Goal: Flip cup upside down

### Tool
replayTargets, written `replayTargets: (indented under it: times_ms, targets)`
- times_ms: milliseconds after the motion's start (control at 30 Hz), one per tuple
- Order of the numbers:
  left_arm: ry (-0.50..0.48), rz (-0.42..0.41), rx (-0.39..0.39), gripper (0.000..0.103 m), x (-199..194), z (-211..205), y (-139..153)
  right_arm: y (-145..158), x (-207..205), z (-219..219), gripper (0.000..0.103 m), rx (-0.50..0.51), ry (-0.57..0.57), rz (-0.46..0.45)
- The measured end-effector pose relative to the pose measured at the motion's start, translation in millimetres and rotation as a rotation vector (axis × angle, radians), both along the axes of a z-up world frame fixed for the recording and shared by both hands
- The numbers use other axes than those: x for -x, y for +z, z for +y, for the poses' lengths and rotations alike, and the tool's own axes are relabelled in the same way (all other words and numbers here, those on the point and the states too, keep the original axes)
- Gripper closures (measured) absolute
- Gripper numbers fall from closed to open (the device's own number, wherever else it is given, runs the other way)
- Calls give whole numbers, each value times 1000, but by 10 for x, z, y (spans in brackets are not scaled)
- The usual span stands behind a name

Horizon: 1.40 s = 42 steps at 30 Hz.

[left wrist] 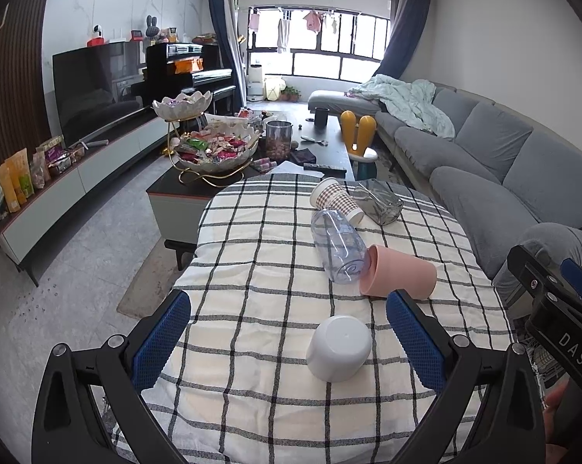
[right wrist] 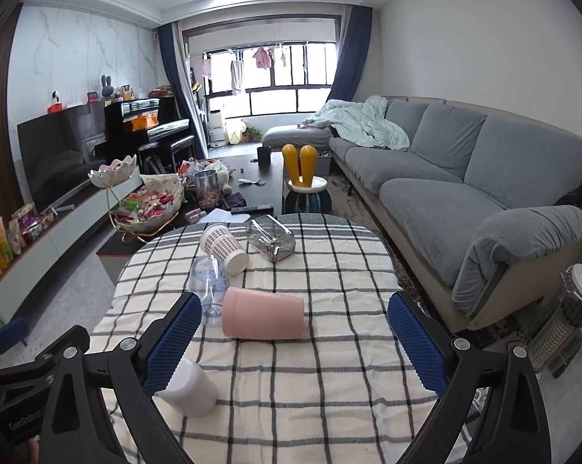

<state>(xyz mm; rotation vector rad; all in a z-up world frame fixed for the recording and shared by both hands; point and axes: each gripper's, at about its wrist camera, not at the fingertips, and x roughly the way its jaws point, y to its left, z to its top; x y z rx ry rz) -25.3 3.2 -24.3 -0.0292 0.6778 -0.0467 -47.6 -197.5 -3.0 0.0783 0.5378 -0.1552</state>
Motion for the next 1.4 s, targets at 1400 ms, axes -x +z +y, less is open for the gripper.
replayTargets:
  times_ms: [1400]
  targets:
    - [3, -2, 20, 0, -8, 7, 51, 35, 11, 2, 5, -9, 0, 12]
